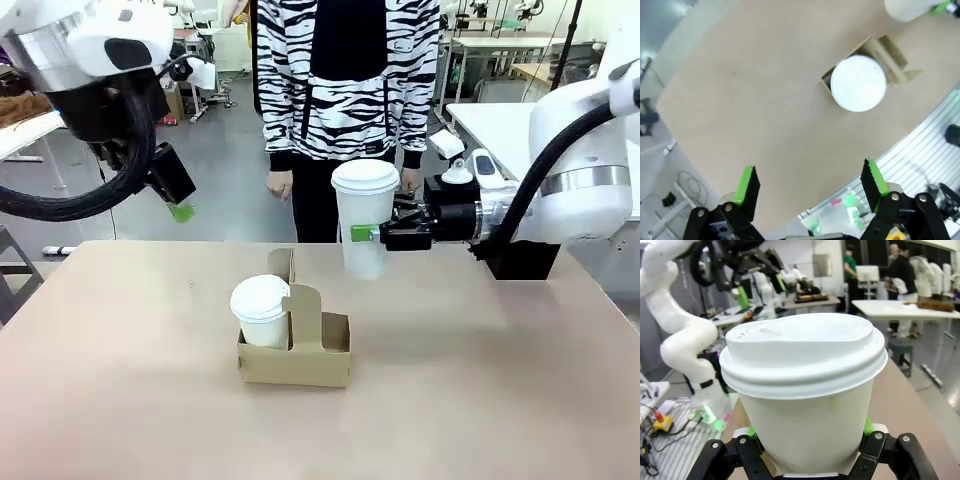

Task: Pour a drink into a cup and package it in a carrier.
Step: Insert the held 600 ml Paper Cup into the Cup Carrier.

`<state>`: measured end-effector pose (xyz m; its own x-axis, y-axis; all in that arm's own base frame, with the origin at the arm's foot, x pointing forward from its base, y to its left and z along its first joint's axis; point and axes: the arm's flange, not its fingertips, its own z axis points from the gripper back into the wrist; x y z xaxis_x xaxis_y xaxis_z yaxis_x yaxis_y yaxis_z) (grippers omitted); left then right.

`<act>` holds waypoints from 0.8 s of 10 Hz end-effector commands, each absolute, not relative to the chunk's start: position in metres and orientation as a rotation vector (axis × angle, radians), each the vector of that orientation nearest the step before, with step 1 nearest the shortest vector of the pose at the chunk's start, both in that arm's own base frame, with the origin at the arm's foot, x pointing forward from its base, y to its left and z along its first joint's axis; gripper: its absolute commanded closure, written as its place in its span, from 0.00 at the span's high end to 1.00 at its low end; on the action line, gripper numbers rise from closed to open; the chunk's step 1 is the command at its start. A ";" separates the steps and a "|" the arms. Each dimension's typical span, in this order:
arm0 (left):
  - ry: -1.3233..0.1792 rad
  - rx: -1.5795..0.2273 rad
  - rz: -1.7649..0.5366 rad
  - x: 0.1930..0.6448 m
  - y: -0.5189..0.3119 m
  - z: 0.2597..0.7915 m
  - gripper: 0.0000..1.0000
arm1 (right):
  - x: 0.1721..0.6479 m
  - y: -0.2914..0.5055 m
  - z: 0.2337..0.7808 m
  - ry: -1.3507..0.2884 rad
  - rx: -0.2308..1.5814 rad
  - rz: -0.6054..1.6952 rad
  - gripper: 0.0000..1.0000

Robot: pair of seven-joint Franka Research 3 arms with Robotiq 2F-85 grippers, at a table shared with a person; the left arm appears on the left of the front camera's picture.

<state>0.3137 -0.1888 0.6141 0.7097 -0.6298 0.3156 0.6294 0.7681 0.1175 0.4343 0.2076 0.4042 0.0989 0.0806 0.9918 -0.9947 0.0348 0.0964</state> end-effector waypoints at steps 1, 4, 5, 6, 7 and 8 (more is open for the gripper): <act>-0.315 0.025 -0.700 0.308 -0.210 0.625 1.00 | 0.432 0.211 0.406 -1.094 1.210 1.161 0.80; -0.332 0.016 -0.712 0.308 -0.204 0.617 1.00 | 0.433 0.207 0.404 -1.092 1.174 1.152 0.80; -0.349 0.170 -0.717 0.306 -0.186 0.602 1.00 | 0.433 0.216 0.394 -1.085 1.232 1.212 0.80; -0.350 0.171 -0.770 0.304 -0.172 0.589 1.00 | 0.432 0.221 0.387 -1.089 1.266 1.254 0.80; -0.374 0.184 -0.839 0.301 -0.157 0.578 1.00 | 0.432 0.228 0.380 -1.062 1.320 1.311 0.80; -0.425 0.181 -0.914 0.302 -0.143 0.568 1.00 | 0.434 0.234 0.372 -1.055 1.353 1.332 0.80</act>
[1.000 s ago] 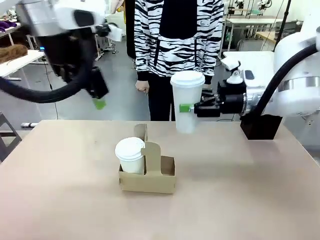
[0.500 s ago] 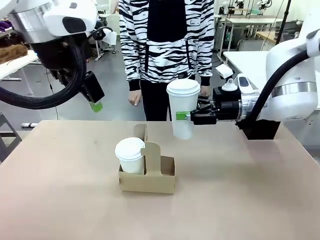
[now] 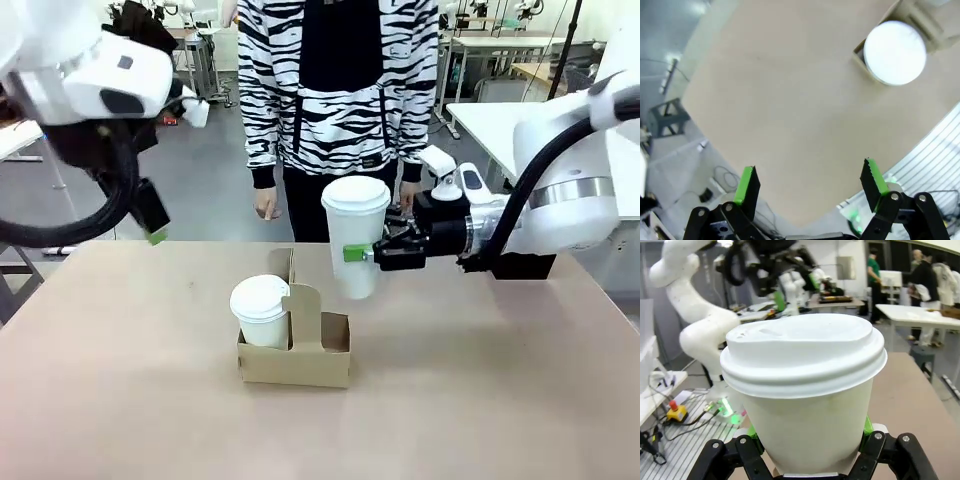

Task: Pour a drink into a cup and package it in a carrier.
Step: Insert the held 600 ml Paper Cup into the Cup Carrier.

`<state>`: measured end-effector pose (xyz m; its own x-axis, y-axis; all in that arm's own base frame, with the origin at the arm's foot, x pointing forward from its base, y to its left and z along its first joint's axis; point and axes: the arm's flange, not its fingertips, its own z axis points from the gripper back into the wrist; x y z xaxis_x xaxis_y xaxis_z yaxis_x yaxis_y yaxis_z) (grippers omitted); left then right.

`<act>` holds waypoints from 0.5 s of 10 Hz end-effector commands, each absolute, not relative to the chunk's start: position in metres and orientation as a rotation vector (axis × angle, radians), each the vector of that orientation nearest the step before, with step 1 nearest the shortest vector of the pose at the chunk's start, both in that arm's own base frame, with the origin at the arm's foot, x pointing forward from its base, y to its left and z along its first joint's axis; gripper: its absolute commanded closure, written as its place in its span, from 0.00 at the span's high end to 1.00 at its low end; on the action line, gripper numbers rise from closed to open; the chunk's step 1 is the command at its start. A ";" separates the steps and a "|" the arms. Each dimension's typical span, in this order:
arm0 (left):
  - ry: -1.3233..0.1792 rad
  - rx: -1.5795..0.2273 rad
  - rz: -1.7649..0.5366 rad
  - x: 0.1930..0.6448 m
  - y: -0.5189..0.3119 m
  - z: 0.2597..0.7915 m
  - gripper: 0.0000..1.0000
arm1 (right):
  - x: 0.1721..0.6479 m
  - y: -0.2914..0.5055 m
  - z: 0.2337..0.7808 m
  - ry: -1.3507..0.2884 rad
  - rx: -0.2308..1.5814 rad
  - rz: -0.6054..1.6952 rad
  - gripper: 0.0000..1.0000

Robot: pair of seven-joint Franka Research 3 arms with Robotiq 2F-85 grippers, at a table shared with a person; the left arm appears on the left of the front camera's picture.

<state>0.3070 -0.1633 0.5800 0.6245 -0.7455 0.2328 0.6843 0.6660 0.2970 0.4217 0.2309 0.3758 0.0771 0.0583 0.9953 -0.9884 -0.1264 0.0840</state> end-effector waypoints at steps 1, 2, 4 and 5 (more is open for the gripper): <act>-0.443 0.165 -1.012 0.305 -0.132 0.555 1.00 | 0.436 0.241 0.365 -1.064 1.365 1.333 0.80; -0.456 0.121 -1.056 0.307 -0.125 0.547 1.00 | 0.436 0.245 0.358 -1.066 1.409 1.339 0.80; -0.534 0.039 -1.081 0.307 -0.119 0.541 1.00 | 0.432 0.250 0.345 -1.034 1.466 1.353 0.80; -0.513 -0.006 -1.019 0.312 -0.118 0.544 1.00 | 0.432 0.254 0.339 -1.032 1.478 1.361 0.80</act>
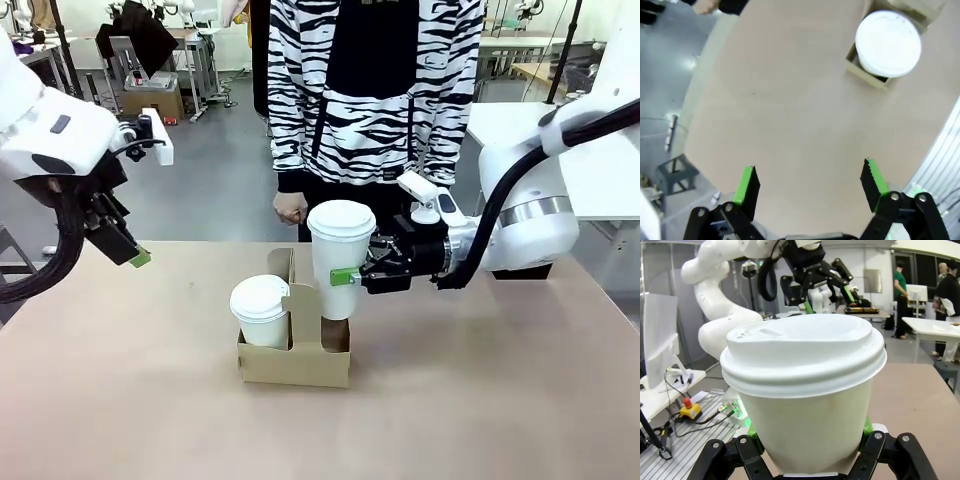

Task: Pour a drink into a cup and package it in a carrier.
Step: Insert the held 600 ml Paper Cup into the Cup Carrier.

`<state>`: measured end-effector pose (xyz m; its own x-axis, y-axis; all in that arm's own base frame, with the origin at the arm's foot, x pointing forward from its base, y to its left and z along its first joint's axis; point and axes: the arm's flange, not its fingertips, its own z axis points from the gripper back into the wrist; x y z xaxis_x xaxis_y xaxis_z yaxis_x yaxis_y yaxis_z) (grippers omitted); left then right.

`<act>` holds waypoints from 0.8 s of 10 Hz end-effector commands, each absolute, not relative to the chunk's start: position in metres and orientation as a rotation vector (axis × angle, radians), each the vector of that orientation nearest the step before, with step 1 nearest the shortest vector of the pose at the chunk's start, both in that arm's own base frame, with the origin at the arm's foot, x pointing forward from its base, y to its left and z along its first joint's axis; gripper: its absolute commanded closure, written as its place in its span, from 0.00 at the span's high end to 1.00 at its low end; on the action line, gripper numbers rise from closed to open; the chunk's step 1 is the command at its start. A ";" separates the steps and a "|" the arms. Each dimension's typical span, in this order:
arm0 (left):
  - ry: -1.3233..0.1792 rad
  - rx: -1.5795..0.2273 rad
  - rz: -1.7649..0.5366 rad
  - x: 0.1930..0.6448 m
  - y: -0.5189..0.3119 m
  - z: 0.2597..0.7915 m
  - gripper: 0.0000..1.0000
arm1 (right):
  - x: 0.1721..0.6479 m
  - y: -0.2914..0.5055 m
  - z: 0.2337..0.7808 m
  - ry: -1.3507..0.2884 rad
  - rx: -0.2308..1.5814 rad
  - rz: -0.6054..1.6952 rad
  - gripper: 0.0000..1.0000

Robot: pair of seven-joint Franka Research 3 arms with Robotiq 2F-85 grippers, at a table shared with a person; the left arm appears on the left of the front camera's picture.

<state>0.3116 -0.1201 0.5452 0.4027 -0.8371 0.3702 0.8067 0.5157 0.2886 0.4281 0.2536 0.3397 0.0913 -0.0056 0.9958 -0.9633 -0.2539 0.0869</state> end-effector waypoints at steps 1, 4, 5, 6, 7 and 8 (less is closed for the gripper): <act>-0.490 0.114 -1.052 0.310 -0.123 0.544 1.00 | 0.435 0.257 0.333 -1.020 1.486 1.377 0.80; -0.490 0.114 -1.052 0.310 -0.123 0.544 1.00 | 0.437 0.262 0.315 -0.992 1.498 1.417 0.80; -0.490 0.114 -1.052 0.310 -0.123 0.544 1.00 | 0.437 0.264 0.309 -0.996 1.505 1.411 0.80; -0.490 0.114 -1.052 0.310 -0.123 0.544 1.00 | 0.439 0.265 0.301 -0.988 1.520 1.408 0.80; -0.490 0.114 -1.052 0.310 -0.123 0.544 1.00 | 0.441 0.266 0.294 -0.986 1.535 1.398 0.80; -0.490 0.114 -1.052 0.310 -0.123 0.544 1.00 | 0.440 0.269 0.288 -0.980 1.532 1.401 0.80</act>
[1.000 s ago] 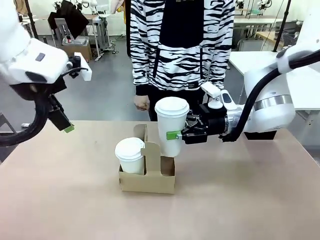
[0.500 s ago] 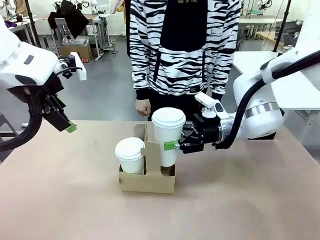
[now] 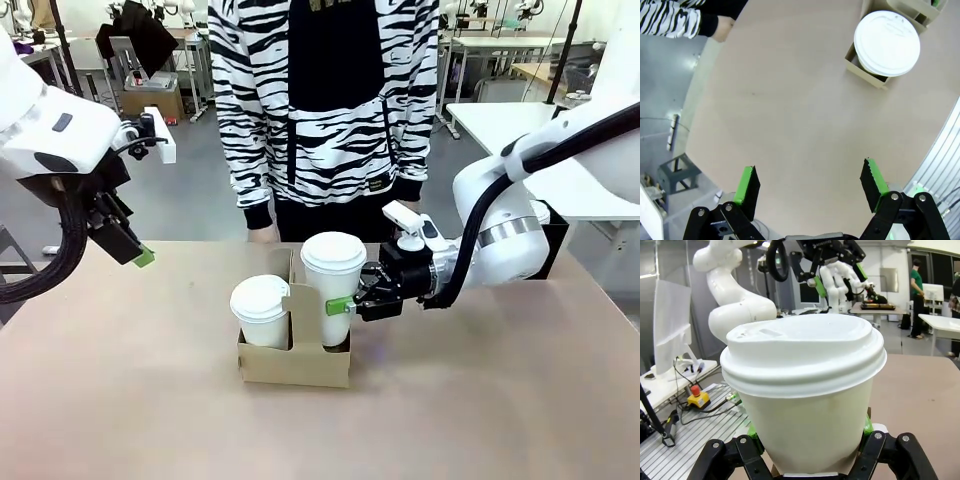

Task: Pour a drink into a cup and package it in a carrier.
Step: Insert the held 600 ml Paper Cup into the Cup Carrier.

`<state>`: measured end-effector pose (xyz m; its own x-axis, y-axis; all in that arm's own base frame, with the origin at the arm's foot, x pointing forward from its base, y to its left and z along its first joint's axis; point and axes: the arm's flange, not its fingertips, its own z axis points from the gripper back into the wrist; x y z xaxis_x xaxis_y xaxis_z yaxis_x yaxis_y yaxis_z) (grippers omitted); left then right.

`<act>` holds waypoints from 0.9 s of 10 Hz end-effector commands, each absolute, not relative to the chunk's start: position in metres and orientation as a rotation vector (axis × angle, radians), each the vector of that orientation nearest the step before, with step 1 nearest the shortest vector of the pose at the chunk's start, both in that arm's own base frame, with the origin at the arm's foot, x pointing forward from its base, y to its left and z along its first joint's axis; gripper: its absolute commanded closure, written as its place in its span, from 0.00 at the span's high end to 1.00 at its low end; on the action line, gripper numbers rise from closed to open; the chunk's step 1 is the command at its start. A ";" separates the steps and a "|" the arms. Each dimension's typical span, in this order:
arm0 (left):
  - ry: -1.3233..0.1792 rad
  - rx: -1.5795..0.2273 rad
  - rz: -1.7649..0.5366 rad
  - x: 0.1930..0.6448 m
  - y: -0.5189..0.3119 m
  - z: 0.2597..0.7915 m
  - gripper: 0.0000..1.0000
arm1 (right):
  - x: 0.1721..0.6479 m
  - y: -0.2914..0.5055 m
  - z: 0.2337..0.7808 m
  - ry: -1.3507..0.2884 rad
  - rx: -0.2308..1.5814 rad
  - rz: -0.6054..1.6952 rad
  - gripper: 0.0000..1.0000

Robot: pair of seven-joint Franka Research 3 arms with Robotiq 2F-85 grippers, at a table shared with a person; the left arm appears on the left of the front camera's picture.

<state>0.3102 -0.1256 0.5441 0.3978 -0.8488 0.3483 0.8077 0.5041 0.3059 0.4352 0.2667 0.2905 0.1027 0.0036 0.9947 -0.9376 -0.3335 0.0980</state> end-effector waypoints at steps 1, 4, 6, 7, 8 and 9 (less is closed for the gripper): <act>-0.490 0.114 -1.052 0.310 -0.123 0.544 1.00 | 0.440 0.270 0.284 -0.974 1.526 1.408 0.80; -0.490 0.114 -1.052 0.310 -0.123 0.544 1.00 | 0.443 0.273 0.268 -0.910 1.519 1.435 0.80; -0.490 0.114 -1.052 0.310 -0.123 0.544 1.00 | 0.447 0.274 0.257 -0.887 1.520 1.449 0.80; -0.490 0.114 -1.052 0.310 -0.123 0.544 1.00 | 0.450 0.274 0.251 -0.873 1.521 1.454 0.80; -0.490 0.114 -1.052 0.310 -0.123 0.544 1.00 | 0.451 0.275 0.247 -0.873 1.521 1.457 0.80; -0.490 0.114 -1.052 0.310 -0.123 0.544 1.00 | 0.452 0.275 0.244 -0.891 1.513 1.453 1.00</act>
<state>0.3103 -0.1255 0.5441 0.3982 -0.8487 0.3480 0.8075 0.5043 0.3060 0.4468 0.2724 0.2439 0.1204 0.0612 0.9908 -0.9104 -0.3912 0.1348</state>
